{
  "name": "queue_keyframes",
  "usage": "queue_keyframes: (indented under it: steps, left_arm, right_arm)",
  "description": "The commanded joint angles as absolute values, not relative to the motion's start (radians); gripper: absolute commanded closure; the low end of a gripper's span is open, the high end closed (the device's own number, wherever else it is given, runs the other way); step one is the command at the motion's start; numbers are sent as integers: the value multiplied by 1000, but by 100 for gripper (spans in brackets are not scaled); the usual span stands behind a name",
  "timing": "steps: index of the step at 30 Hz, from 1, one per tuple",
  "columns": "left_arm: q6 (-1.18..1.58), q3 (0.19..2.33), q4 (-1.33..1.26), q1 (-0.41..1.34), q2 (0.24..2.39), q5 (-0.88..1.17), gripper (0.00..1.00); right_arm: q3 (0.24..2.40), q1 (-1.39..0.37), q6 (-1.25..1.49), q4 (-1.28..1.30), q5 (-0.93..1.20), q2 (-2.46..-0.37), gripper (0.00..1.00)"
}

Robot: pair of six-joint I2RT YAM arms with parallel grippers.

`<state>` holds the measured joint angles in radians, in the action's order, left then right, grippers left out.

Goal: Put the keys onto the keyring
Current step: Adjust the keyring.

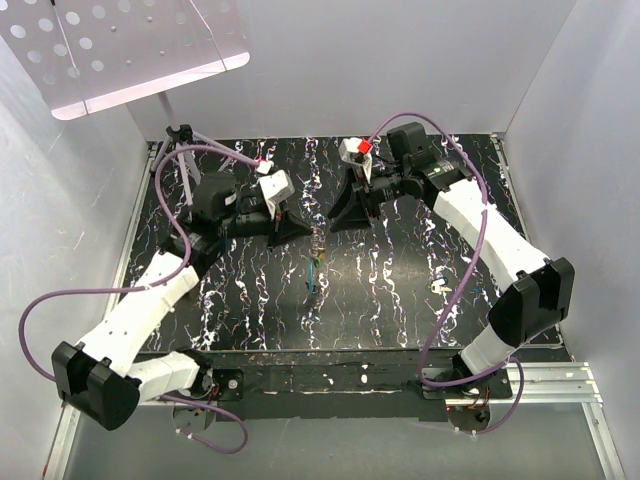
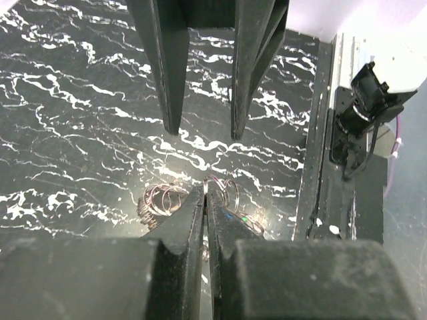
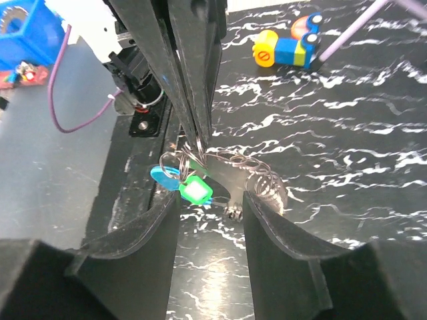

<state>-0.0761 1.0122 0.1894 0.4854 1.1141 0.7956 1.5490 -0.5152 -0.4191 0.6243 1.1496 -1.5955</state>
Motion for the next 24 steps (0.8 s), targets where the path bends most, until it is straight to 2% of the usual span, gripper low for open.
queue_keyframes:
  steps: [1, 4, 9, 24]
  left_arm:
    - [-360, 1248, 693, 491, 1199, 810, 100]
    - [-432, 1357, 834, 512, 1273, 787, 100]
    - [-449, 1430, 868, 528, 1304, 779, 100]
    - [-402, 1405, 816, 538, 1299, 815, 100]
  right_arm:
    - [1664, -512, -593, 790, 1115, -1594, 50]
    - [1713, -512, -611, 811, 1132, -1621, 50]
    - [1766, -526, -601, 813, 1172, -1664, 52]
    - [1671, -610, -548, 746, 1187, -1697, 61]
